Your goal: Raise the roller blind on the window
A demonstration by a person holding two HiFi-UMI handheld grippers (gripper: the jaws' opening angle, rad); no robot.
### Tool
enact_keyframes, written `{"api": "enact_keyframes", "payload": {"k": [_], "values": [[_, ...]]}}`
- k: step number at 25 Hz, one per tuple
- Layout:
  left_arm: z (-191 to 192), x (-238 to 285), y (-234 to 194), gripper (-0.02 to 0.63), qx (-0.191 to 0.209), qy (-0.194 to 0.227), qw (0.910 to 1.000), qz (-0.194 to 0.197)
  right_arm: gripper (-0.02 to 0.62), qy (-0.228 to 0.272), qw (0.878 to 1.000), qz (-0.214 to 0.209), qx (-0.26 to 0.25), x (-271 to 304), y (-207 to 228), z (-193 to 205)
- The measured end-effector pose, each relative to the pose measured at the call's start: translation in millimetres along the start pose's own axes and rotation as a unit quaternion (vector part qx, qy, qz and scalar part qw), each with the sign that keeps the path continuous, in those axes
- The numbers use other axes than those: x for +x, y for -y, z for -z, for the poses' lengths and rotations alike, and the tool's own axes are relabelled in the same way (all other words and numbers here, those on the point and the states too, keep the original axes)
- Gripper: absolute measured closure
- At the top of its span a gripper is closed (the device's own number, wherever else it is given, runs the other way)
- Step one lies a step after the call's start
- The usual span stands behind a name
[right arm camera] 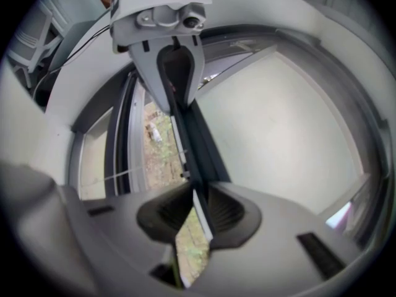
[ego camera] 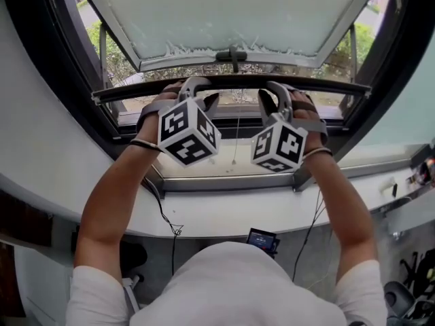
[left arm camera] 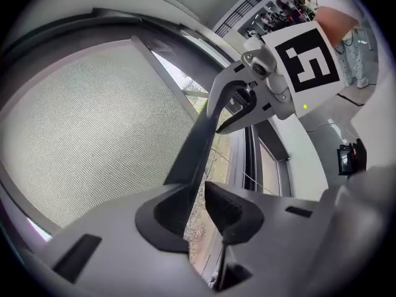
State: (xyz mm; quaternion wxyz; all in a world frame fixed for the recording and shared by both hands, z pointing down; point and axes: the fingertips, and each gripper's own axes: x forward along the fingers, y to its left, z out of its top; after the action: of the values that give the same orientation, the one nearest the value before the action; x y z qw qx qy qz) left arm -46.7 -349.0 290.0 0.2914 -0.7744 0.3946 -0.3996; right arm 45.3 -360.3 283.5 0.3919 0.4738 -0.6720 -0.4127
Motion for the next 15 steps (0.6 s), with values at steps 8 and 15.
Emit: {"api": "enact_keyframes", "payload": {"k": [8,15], "values": [[-13.0,-8.7,-25.0,0.52,0.004,-0.001,0.9999,-0.01,0.508,0.038,0.996,0.054,0.053,-11.3,28.3,-12.6],[-20.0,-13.7,-36.0,0.52,0.003,0.007,0.9998,-0.019,0.509,0.058,0.992,0.068,0.091,-27.4,28.6,-16.7]]}}
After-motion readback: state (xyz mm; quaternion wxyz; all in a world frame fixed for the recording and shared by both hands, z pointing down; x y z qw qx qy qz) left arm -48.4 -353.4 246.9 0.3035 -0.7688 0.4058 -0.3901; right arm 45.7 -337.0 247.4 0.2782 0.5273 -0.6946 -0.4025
